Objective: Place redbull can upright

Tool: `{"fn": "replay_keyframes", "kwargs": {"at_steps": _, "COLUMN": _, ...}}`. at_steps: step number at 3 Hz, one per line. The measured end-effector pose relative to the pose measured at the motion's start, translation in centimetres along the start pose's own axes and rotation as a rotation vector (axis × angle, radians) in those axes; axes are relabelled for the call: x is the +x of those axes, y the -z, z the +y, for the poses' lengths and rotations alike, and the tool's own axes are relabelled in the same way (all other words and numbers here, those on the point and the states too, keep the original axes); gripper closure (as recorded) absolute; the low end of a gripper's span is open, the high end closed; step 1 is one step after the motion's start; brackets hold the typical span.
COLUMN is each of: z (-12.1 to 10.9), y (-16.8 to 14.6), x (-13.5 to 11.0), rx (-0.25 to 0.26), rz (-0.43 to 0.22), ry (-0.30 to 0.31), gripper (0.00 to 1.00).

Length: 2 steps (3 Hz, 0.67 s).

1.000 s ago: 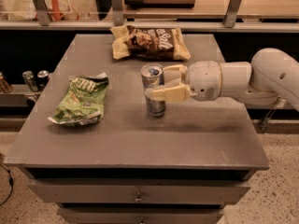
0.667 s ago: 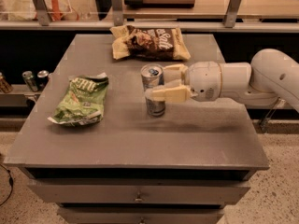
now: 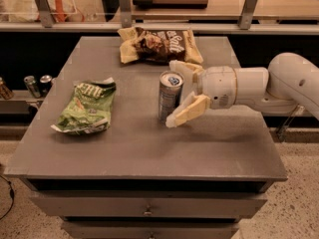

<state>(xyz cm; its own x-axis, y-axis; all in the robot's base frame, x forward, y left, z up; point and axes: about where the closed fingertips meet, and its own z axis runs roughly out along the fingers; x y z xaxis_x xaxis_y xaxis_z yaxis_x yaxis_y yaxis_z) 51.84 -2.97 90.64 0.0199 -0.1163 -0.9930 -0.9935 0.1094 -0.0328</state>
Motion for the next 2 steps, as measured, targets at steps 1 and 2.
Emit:
{"fn": "replay_keyframes", "kwargs": {"at_steps": 1, "z": -0.13, "y": 0.59, "x": 0.08, "rx": 0.003, "rz": 0.024, "ry": 0.014, "gripper": 0.0}}
{"fn": "replay_keyframes", "kwargs": {"at_steps": 2, "z": -0.47, "y": 1.43, "x": 0.34, "rx": -0.005, "rz": 0.05, "ry": 0.022, "gripper": 0.0}}
